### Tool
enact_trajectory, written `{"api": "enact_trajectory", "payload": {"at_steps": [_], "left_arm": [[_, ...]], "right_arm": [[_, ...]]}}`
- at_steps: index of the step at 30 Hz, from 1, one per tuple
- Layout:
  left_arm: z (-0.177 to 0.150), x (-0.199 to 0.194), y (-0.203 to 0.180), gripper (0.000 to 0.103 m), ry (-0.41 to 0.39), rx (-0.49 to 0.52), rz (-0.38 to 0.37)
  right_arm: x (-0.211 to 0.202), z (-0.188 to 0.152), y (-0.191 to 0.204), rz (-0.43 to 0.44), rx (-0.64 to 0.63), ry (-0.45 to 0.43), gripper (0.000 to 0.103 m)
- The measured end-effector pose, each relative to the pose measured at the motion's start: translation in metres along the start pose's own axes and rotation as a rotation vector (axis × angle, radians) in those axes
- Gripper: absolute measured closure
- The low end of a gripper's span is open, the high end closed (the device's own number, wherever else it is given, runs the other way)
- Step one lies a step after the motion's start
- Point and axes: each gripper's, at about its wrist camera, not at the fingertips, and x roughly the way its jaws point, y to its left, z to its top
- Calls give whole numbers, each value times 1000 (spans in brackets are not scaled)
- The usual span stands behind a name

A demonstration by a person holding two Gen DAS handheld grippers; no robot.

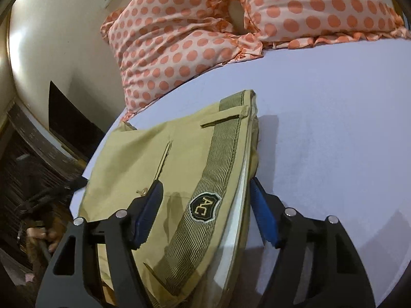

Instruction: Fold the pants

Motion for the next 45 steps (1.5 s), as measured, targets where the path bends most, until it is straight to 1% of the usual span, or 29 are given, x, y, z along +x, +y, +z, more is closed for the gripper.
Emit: {"api": "enact_trajectory", "payload": {"at_steps": [1, 4, 5, 7, 8, 9, 10, 12, 14, 15, 17, 22, 24, 25, 26, 28, 29, 30, 32, 33, 35, 36, 37, 38, 40, 42, 43, 44, 45], "left_arm": [[-1, 3, -1, 36, 21, 6, -19], [0, 17, -5, 31, 88, -6, -145], [0, 21, -6, 27, 100, -13, -157], [-4, 26, -10, 26, 107, 0, -176], [-5, 24, -11, 30, 110, 6, -187], [-6, 23, -10, 44, 112, 4, -198], [-3, 25, -9, 53, 119, -3, -211], [-2, 28, -11, 75, 137, -5, -235], [3, 29, -23, 82, 140, 42, -187], [8, 29, -27, 87, 133, 59, -169], [23, 25, -43, 90, 93, 112, -127], [82, 34, -68, 91, -57, 140, -62], [95, 50, -72, 91, -97, 134, -34], [99, 60, -75, 90, -106, 144, -14], [102, 78, -78, 88, -79, 159, 27], [101, 101, -76, 78, 2, 158, 105], [98, 102, -71, 68, 11, 145, 94], [96, 97, -66, 63, -2, 134, 87], [92, 79, -56, 52, -44, 104, 115], [89, 68, -54, 52, -77, 92, 122], [82, 46, -56, 55, -141, 85, 109], [78, 40, -62, 54, -156, 94, 81], [72, 36, -71, 52, -157, 117, 26], [69, 37, -77, 52, -151, 130, -8], [62, 51, -94, 41, -102, 169, -46], [59, 75, -101, 37, -22, 183, 2], [58, 94, -100, 37, 49, 165, 20], [58, 100, -99, 36, 58, 160, 24], [57, 97, -101, 37, 36, 177, 33]], "right_arm": [[0, 2, -3, 17, 14, 5, 32], [5, 5, -5, 74, 12, 33, 35], [7, 5, -3, 102, 1, 58, 37], [9, 5, -1, 151, -11, 103, 41], [11, 5, -2, 204, 11, 130, 46], [12, 5, -6, 244, 44, 152, 58], [16, 5, -13, 299, 103, 176, 68], [21, 4, -25, 363, 186, 199, 79], [23, 8, -30, 406, 243, 202, 83], [22, 14, -27, 407, 236, 194, 84], [16, 32, -15, 390, 180, 163, 85], [2, 95, -2, 321, 79, 31, 87], [6, 114, -11, 252, 79, -22, 87], [10, 119, -16, 196, 74, -37, 86], [23, 120, -22, 109, 55, -18, 85], [44, 115, -30, -41, 43, 59, 65], [51, 110, -36, -130, 38, 100, 63], [49, 108, -40, -149, 37, 93, 54], [22, 106, -40, -194, 35, -12, 50], [10, 105, -36, -166, 25, -59, 50], [-2, 101, -26, -54, 15, -87, 35], [-3, 98, -18, -11, 2, -81, 25], [1, 95, -11, 16, -16, -68, 20], [8, 91, -4, 30, -35, -42, 19], [32, 82, -6, 11, -24, 40, 17], [48, 76, -22, -1, 46, 68, 16], [46, 77, -26, 20, 62, 27, 15], [46, 79, -31, 38, 97, 30, 15], [45, 79, -33, 41, 117, 36, 15]]}}
